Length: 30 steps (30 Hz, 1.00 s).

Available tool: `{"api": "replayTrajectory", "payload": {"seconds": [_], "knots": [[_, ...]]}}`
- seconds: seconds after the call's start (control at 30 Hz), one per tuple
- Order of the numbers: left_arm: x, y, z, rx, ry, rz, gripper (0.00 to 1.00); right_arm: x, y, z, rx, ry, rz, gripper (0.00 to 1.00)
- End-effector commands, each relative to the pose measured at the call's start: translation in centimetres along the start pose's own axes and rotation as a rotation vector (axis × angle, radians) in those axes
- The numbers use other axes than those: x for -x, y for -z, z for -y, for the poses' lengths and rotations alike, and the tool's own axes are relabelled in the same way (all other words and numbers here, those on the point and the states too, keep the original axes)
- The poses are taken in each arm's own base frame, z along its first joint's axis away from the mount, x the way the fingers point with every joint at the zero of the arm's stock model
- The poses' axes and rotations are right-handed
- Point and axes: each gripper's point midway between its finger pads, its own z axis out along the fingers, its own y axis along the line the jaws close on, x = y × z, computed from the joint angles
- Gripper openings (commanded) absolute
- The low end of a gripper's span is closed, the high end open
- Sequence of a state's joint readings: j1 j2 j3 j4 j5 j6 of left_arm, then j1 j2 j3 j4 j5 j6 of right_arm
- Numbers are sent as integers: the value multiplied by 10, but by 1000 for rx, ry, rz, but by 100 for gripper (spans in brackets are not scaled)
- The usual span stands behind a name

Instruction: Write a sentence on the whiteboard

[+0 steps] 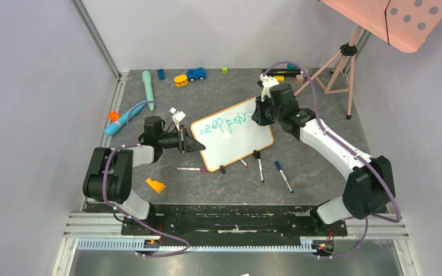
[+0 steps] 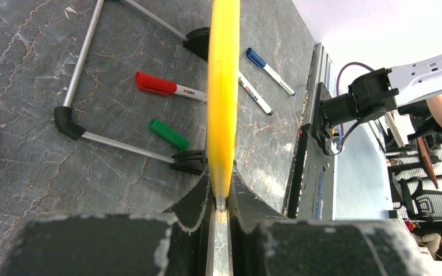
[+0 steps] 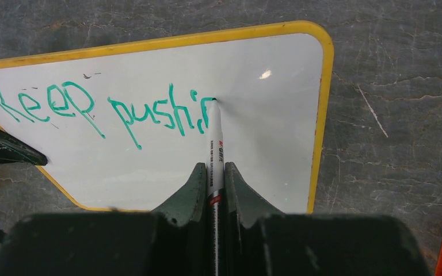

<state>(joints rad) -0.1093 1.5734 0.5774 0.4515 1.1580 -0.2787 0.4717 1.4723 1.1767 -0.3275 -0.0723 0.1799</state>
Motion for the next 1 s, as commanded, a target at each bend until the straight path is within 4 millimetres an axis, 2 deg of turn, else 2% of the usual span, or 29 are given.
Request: {"api": "replayTrajectory", "payload": {"seconds": [0.0, 0.27, 0.43, 0.53, 0.83, 0.97], "knots": [[3, -1, 8, -31, -29, -12, 2, 10, 4, 9, -36, 7, 29, 0], [2, -1, 8, -30, -30, -11, 2, -11, 7, 8, -20, -6, -1, 0], [3, -1, 8, -31, -35, -10, 2, -16, 9, 8, -19, -13, -4, 0], [3, -1, 8, -33, -36, -11, 2, -10, 10, 8, -20, -12, 9, 0], [4, -1, 9, -35, -38, -10, 2, 30, 31, -3, 5, -17, 102, 0], [3, -1, 9, -34, -37, -10, 2, 36, 35, -1, -7, -19, 120, 0]]}}
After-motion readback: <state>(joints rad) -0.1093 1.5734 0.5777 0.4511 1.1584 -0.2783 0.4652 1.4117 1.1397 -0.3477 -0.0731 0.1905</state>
